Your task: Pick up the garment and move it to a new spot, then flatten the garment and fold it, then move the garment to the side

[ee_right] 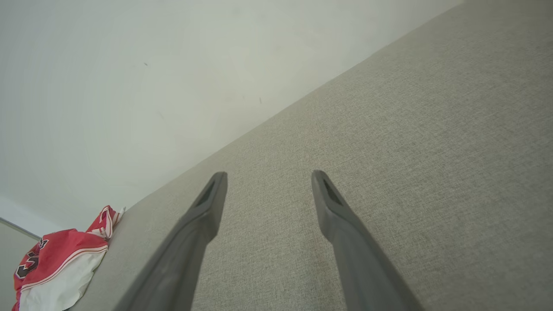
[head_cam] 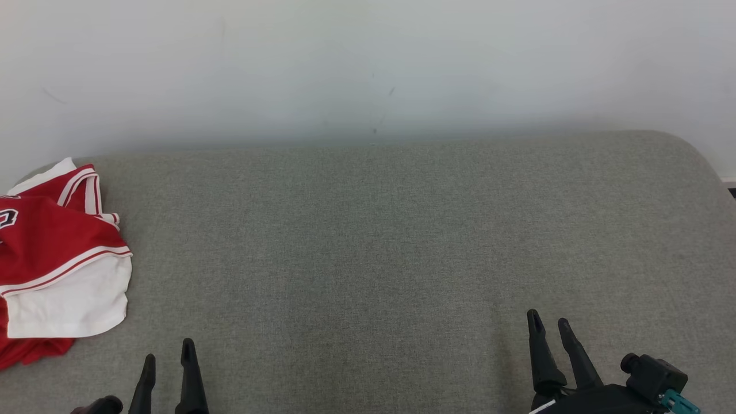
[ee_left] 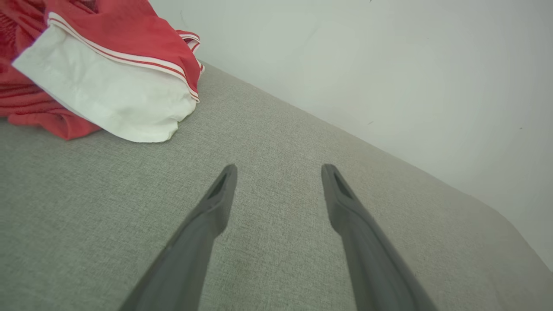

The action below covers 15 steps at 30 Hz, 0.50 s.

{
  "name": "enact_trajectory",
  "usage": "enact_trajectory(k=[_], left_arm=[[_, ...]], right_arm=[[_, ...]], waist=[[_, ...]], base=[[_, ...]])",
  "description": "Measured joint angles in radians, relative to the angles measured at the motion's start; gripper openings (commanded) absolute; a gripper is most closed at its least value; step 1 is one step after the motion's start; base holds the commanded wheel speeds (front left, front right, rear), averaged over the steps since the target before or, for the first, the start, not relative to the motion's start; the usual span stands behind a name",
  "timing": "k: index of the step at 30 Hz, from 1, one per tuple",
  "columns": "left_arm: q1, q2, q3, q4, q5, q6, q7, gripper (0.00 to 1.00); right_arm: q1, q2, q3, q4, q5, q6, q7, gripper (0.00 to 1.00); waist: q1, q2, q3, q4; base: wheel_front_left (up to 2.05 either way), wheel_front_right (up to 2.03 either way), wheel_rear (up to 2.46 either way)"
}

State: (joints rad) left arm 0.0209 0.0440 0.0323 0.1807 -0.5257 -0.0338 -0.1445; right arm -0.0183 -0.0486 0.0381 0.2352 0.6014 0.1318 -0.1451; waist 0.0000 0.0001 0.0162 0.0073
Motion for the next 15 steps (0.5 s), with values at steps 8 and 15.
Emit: enact_trajectory(k=[8,15], left_arm=[[0.009,0.001,-0.004,-0.006,0.102,0.008,-0.022,1.0],[0.016,0.001,-0.01,-0.007,0.161,0.009,-0.038,1.0]], right_arm=[[0.003,0.0,0.011,0.002,-0.09,0.0,-0.023,1.0],[0.005,0.0,0.016,0.002,-0.14,0.0,-0.036,1.0]], waist=[[0.0,0.0,0.0,0.003],[0.0,0.0,0.0,0.005]], base=[[0.0,0.0,0.0],[0.0,0.0,0.0]])
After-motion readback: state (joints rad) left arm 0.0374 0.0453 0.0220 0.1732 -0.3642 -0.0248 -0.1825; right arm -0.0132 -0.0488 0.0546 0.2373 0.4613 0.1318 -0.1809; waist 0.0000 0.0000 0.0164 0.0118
